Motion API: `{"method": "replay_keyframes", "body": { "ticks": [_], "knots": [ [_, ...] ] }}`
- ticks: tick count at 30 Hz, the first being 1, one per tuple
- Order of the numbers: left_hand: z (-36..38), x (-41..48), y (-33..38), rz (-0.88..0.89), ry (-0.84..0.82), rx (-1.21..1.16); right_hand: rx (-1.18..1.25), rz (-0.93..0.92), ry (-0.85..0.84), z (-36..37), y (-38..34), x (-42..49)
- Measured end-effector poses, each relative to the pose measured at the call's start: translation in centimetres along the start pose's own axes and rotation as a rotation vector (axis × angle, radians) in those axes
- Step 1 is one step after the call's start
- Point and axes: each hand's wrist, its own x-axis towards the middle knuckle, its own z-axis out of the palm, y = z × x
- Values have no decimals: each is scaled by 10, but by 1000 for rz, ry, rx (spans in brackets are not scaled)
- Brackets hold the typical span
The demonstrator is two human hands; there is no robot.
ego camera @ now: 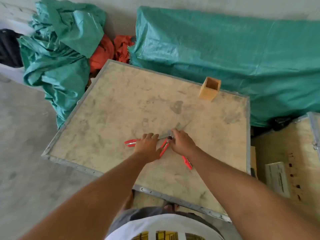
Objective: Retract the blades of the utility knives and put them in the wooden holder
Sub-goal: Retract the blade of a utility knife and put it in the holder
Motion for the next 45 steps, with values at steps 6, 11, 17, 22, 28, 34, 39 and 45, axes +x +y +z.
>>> {"method": "replay_keyframes", "body": {
  "ticks": [6,11,17,22,28,34,39,45],
  "knots": [
    [52,-14,2,-79,-2,-84,99,54,-49,27,2,-1],
    [64,-9,1,-136,18,-132,126,115,-40,36,2,10],
    [62,-4,5,-145,18,-301,322,232,40,39,6,20],
    [58,-13,5,-98,90,-410,551,298,80,30,4,12],
    [23,-30,3,68,141,-524,886,291,183,-2,-7,-6],
    [-29,-47,-4,187,-51,-622,1039,166,223,-43,-19,-26],
    [-58,-59,-5,209,-4,-853,1147,54,276,-70,-36,-44],
    [-80,-59,-9,180,-11,-1074,1128,-20,115,-88,-46,-59]
  ]
}}
